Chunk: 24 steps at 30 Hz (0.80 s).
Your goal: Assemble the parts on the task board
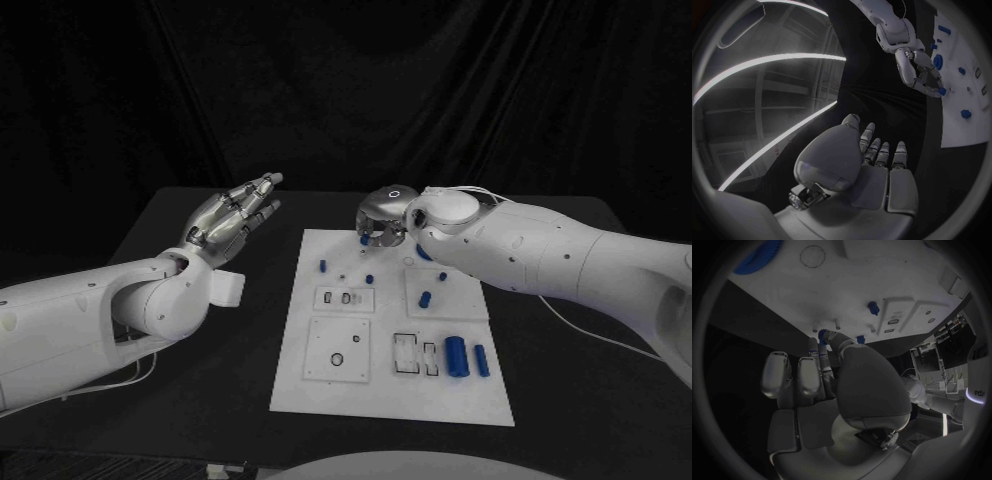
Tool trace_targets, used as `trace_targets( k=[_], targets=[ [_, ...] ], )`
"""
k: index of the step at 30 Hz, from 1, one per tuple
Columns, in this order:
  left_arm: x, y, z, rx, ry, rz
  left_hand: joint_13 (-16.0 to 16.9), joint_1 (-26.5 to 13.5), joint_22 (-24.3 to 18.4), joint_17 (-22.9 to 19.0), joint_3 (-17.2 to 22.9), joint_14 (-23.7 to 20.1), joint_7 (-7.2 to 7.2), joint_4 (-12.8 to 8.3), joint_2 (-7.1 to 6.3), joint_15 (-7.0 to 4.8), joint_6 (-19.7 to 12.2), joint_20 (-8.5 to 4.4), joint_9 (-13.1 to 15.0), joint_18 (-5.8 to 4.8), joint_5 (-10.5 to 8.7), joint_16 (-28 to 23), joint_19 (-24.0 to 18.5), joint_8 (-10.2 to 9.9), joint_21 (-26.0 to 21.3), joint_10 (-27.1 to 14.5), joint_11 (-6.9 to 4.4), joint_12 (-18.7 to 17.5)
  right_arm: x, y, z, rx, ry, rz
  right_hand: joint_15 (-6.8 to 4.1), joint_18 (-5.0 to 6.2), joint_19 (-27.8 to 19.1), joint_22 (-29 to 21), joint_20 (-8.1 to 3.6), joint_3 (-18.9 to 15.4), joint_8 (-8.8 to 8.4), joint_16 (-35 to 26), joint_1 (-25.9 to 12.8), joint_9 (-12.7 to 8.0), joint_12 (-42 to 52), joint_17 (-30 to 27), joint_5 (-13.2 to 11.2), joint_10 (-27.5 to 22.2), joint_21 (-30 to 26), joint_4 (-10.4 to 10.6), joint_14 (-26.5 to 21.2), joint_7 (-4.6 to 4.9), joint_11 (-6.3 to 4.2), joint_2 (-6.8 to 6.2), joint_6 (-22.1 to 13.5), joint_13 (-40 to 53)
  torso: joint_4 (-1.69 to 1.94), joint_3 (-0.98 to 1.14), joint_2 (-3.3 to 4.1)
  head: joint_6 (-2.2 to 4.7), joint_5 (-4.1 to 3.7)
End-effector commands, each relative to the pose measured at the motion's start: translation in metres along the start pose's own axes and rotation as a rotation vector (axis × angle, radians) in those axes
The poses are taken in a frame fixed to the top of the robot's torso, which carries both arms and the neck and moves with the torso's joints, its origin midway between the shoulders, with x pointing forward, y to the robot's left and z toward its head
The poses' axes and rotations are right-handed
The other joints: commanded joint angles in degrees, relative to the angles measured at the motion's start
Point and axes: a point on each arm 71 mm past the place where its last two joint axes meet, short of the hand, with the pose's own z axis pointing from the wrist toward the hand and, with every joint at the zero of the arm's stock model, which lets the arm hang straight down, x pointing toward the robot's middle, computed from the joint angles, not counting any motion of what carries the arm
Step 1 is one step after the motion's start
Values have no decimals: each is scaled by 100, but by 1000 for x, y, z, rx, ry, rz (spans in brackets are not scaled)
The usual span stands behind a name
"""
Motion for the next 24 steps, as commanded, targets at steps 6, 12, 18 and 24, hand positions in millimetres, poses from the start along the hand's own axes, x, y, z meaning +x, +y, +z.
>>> trace_targets(
  k=[6,12,18,24],
  targets=[
    [1,-3,1,14,6,1,10,50,-10,-4,47,-8,12,-3,-27,49,28,28,5,67,24,-13,3,24,-33,27,32,30,2,-4,-1,38,-10,0,32,-20,-29,-14,35,29,-28,2,-34,12,-52,-18,-7,-47,-42,16,-21,-10,12,-13,-59,-12,77,-20,0,-23,-46],
    [1,-2,1,14,7,0,10,50,-10,-4,47,-8,12,-3,-27,49,28,28,5,67,24,-13,3,24,-33,27,32,30,2,-6,-1,49,-20,-1,35,-18,-35,-17,38,35,-34,0,-32,17,-61,-21,-4,-55,-48,13,-25,-8,15,-12,-67,-13,76,-30,-13,-37,-42],
    [0,-2,2,13,7,1,11,68,-10,-3,69,-7,22,-7,-22,58,36,39,5,66,38,-11,3,30,-33,27,44,41,2,-9,-2,59,-30,-4,40,-20,-31,-7,42,40,-41,10,-48,24,-73,1,9,-61,-45,22,-23,3,26,-4,-76,-13,49,-34,-26,-48,-1],
    [-1,-1,4,10,8,1,11,91,-10,-3,98,-7,28,-13,-10,63,36,48,5,68,52,-12,3,33,-33,26,50,51,1,-12,-3,63,-40,-6,47,-20,-34,-7,48,39,-47,8,-74,34,-84,-5,20,-64,-50,37,-27,11,33,1,-83,-11,46,-37,-42,-65,6]
  ],
)
